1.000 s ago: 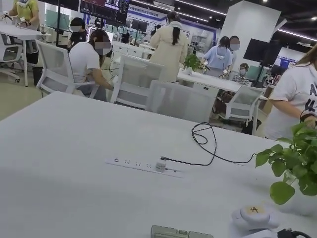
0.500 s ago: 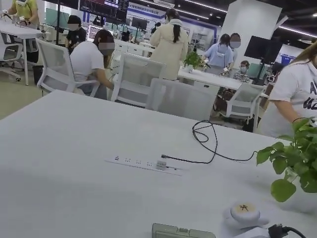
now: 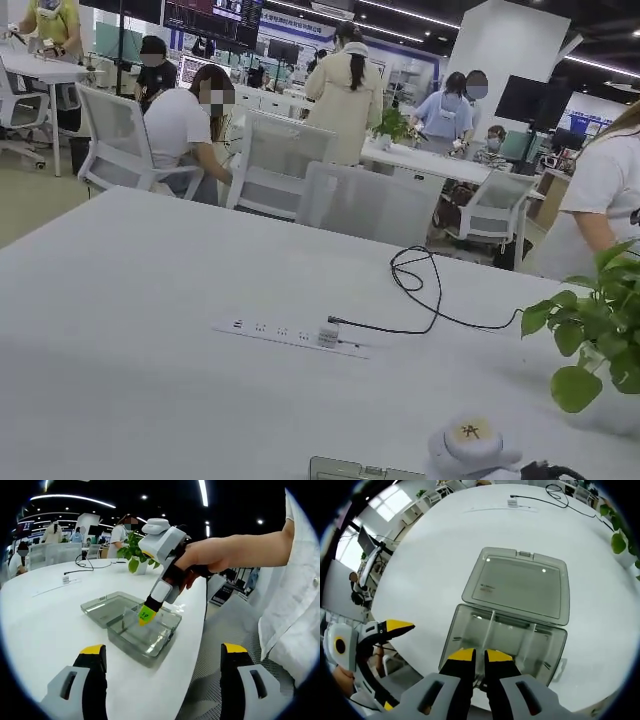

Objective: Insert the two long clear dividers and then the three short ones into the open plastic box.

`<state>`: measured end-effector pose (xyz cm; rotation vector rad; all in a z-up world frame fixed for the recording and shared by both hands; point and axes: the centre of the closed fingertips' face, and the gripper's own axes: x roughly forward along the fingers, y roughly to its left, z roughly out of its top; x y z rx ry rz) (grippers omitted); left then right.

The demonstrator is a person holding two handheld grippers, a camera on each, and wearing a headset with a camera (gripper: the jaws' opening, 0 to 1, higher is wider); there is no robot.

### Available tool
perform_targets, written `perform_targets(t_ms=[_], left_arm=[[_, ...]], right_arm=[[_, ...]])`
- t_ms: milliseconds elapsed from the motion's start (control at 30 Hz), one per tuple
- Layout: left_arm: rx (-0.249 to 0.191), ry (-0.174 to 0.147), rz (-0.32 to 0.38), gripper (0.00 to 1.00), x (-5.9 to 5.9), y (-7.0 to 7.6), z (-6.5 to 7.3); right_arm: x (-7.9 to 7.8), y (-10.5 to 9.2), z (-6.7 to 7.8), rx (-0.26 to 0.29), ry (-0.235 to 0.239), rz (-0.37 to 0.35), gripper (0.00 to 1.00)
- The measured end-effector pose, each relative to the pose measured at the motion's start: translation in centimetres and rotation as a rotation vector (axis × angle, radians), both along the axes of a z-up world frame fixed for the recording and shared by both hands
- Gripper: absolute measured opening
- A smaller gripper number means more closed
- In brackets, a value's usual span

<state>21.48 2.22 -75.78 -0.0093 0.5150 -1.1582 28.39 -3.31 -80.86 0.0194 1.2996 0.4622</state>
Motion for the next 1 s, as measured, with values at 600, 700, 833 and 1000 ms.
perform_targets(t_ms=[600,700,833,1000], left_arm=[[0.005,0.004,0.013,0.96,0.1,0.2,0.1],[0.006,0.002,0.015,0.96,0.2,0.2,0.2],[0.008,0.001,0.023,0.96,0.2,0.3,0.3],[0.017,-0.002,0.027,0.96,0.0,0.4,0.4]], right_arm=[[-0.1,0.1,-1.3,0.029,0.0,0.009,0.09],[-0.1,0.1,-1.2,0.043,-0.008,0.007,0.1],[-0.2,0.1,-1.1,0.065,-0.013,0.005,0.1],[-0.2,0.2,-0.7,0.115,-0.024,-0.02,0.12]])
